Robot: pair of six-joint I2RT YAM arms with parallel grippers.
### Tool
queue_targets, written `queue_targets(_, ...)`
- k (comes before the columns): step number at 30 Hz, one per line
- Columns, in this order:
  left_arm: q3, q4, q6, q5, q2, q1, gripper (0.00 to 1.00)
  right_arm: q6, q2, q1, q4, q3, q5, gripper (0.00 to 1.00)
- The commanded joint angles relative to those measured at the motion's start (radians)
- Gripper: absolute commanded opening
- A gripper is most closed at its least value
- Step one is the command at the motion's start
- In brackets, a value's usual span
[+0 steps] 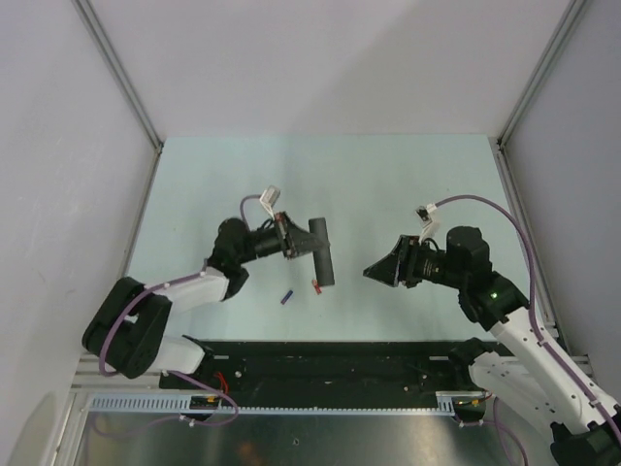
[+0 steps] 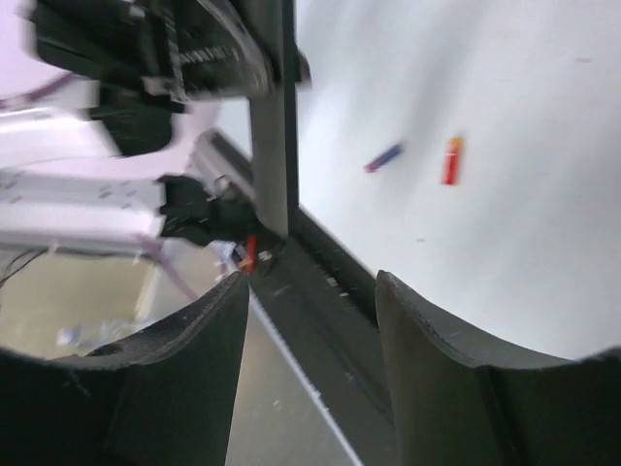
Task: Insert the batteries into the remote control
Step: Place the remote control at the center of the board.
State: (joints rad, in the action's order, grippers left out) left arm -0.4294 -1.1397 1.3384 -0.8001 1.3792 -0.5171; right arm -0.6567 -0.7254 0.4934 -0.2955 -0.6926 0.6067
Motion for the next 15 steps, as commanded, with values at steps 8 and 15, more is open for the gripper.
queue_targets(8, -0.658, 1.569, -0.827, 1.025, 0.096, -0.050, 0.00, 0.078, -0.023, 0.077, -0.264, -0.065, -0.603, 0.55)
queue_targets(15, -0.902, 1.926, -0.930, 1.588, 0.338, -0.184, 0.00, 0.085, -0.061, 0.158, -0.307, -0.081, -0.751, 0.56)
